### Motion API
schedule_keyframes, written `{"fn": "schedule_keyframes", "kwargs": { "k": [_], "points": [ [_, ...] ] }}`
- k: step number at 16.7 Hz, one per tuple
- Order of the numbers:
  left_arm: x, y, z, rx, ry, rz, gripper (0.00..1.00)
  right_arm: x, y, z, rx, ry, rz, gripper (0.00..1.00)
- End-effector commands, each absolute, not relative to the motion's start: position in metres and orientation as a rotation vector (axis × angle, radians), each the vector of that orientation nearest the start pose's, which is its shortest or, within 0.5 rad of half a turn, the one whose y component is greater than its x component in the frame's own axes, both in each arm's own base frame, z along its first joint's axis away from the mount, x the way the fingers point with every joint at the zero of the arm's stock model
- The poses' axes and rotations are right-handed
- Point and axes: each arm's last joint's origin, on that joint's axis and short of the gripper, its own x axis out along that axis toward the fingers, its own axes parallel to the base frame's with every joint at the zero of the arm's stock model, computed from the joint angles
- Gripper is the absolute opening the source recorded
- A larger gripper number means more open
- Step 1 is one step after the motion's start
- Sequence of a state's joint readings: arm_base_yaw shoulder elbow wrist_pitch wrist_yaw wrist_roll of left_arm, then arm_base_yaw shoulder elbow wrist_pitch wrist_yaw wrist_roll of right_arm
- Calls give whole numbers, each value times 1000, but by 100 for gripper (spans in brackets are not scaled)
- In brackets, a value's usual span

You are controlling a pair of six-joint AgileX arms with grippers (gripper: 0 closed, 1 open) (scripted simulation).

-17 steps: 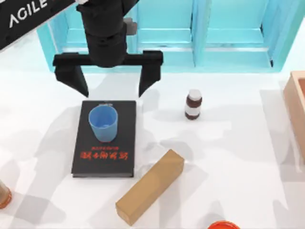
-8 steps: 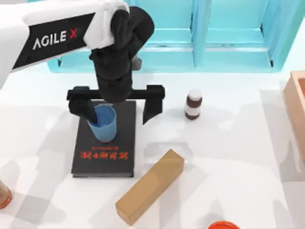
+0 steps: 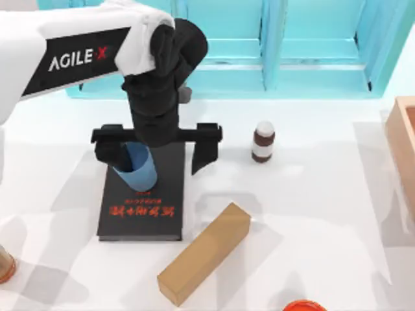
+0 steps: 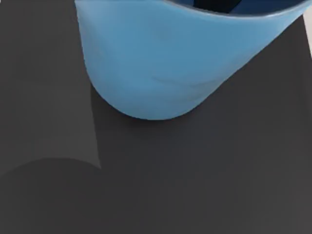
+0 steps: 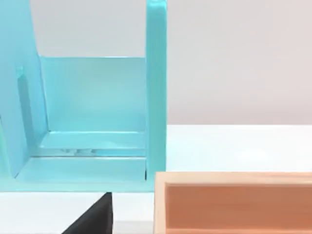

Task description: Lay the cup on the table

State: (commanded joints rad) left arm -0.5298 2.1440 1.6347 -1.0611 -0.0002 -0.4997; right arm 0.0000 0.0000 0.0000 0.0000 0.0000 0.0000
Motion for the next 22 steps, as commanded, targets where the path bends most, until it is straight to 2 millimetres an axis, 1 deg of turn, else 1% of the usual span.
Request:
{"fn": "schedule_keyframes", "kwargs": {
  "k": [11, 12, 19, 21, 22],
  "points": [
    [358, -205, 156, 19, 1569, -15, 2, 106, -1, 160, 0, 0, 0, 100],
    [358, -205, 156, 19, 1569, -15, 0, 106, -1, 160, 0, 0, 0, 100],
    [358, -205, 156, 19, 1569, -15, 0, 106, -1, 160, 0, 0, 0, 100],
    [357, -206, 157, 20, 1567, -17, 0, 106, -1, 160, 0, 0, 0, 100],
    [355, -208, 162, 22, 1565, -17, 0, 106, -1, 160, 0, 0, 0, 100]
  ]
}}
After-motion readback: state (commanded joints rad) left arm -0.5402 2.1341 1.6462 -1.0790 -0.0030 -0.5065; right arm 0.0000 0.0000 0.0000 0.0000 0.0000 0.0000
